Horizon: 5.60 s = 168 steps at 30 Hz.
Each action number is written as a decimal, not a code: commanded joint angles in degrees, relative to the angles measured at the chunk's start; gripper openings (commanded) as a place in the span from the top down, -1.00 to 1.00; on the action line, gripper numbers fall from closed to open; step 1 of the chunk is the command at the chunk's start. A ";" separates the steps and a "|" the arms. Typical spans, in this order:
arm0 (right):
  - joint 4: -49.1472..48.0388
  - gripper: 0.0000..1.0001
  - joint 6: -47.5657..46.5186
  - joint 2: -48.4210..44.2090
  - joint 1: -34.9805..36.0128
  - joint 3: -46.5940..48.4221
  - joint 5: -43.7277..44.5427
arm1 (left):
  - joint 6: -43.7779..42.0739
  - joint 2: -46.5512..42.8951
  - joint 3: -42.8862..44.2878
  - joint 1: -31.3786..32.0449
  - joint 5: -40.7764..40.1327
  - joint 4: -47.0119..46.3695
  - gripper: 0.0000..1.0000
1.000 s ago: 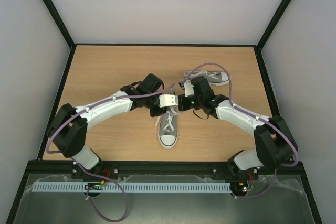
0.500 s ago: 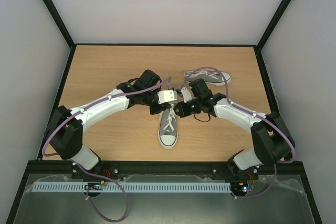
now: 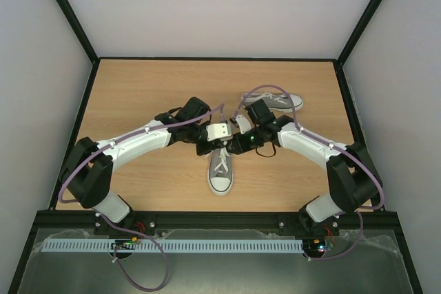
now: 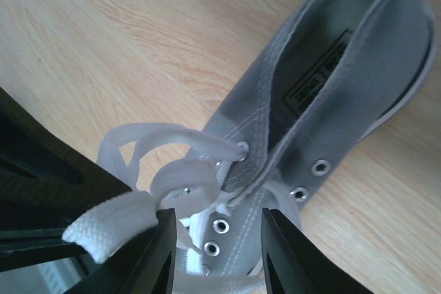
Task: Tie the shoes
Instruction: Cross the shoelace with the shoelace, then tie the shoelace on the shoe.
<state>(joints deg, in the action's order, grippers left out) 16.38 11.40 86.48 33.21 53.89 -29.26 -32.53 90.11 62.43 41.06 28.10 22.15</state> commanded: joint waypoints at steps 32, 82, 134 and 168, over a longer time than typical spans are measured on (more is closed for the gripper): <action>-16.59 0.42 15.00 -19.80 4.28 -15.25 12.36 | 4.59 2.95 -1.72 -2.89 -1.62 -5.65 0.95; -3.24 0.98 3.80 -14.03 7.09 -12.39 18.63 | 1.33 7.34 -5.15 -6.90 -7.84 -5.07 -0.27; 10.58 0.98 58.28 -75.25 -11.58 -35.39 55.24 | 0.36 -13.40 -12.59 -23.59 -2.14 14.63 0.95; -17.33 0.98 39.91 -41.49 -50.87 -45.72 25.93 | -5.05 -9.05 -22.28 -33.21 -8.83 6.10 0.95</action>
<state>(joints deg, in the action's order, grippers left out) 1.32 53.47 45.54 -16.60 9.10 -4.21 -37.10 80.97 40.71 9.06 19.92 26.63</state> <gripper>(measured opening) 0.017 0.025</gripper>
